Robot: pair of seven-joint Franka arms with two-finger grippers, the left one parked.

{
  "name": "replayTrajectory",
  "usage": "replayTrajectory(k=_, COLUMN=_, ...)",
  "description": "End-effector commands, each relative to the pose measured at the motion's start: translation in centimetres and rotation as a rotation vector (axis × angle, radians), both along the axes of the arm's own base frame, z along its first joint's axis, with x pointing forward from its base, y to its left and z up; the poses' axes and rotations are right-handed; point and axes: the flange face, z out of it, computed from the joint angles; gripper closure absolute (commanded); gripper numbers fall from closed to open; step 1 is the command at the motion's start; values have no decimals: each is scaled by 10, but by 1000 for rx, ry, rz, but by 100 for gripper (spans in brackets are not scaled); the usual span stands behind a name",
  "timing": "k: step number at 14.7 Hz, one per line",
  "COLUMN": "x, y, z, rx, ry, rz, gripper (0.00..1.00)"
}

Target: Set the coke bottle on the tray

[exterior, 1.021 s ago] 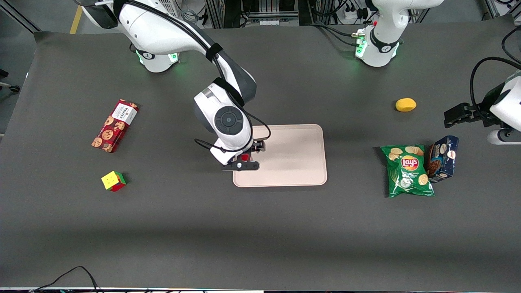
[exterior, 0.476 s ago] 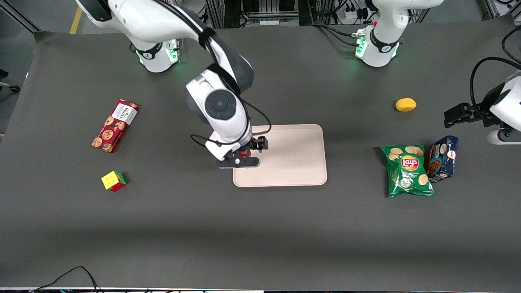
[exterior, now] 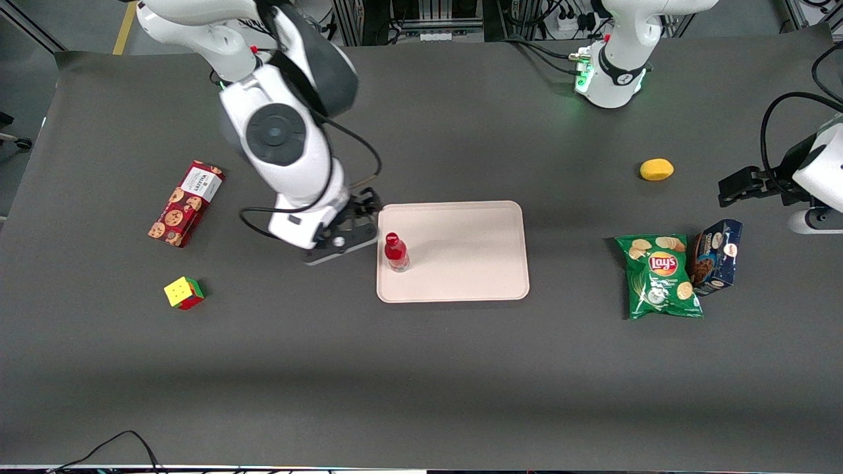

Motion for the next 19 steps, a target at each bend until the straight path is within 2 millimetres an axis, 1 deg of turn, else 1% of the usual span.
replayTrajectory(k=1, x=-20, y=-61, z=53, rx=-40, ry=23, rz=-64, gripper=0)
replayTrajectory(k=2, x=-30, y=-81, z=67, rx=-39, ry=16, rz=-113, gripper=0)
replayTrajectory(k=3, x=-43, y=-93, z=77, rx=-38, ry=2, rz=-180, gripper=0)
replayTrajectory(k=4, x=-53, y=-107, z=84, rx=-36, ry=-3, rz=-211, gripper=0)
replayTrajectory(k=5, x=-58, y=-121, z=89, rx=-35, ry=-6, rz=-233, gripper=0)
replayTrajectory(k=6, x=-60, y=-145, z=94, rx=-31, ry=-5, rz=-271, gripper=0)
replayTrajectory(k=8, x=-68, y=-184, z=105, rx=-10, ry=-10, rz=-313, gripper=0)
replayTrajectory(k=9, x=-63, y=-200, z=108, rx=-5, ry=-7, rz=-298, gripper=0)
replayTrajectory(k=10, x=-54, y=-219, z=112, rx=-1, ry=-17, rz=-279, gripper=0)
replayTrajectory(k=11, x=-43, y=-236, z=111, rx=-4, ry=-19, rz=-283, gripper=0)
replayTrajectory(k=13, x=-23, y=-278, z=109, rx=-5, ry=-23, rz=-364, gripper=0)
replayTrajectory(k=14, x=-21, y=-296, z=112, rx=-1, ry=-28, rz=-392, gripper=0)
replayTrajectory(k=15, x=-21, y=-303, z=119, rx=-2, ry=-44, rz=-403, gripper=0)
replayTrajectory(k=16, x=-21, y=-309, z=121, rx=-1, ry=-49, rz=-415, gripper=0)
replayTrajectory(k=17, x=-22, y=-325, z=121, rx=-2, ry=-47, rz=-442, gripper=0)
replayTrajectory(k=18, x=-22, y=-337, z=122, rx=0, ry=-49, rz=-452, gripper=0)
replayTrajectory(k=19, x=-23, y=-343, z=123, rx=2, ry=-48, rz=-446, gripper=0)
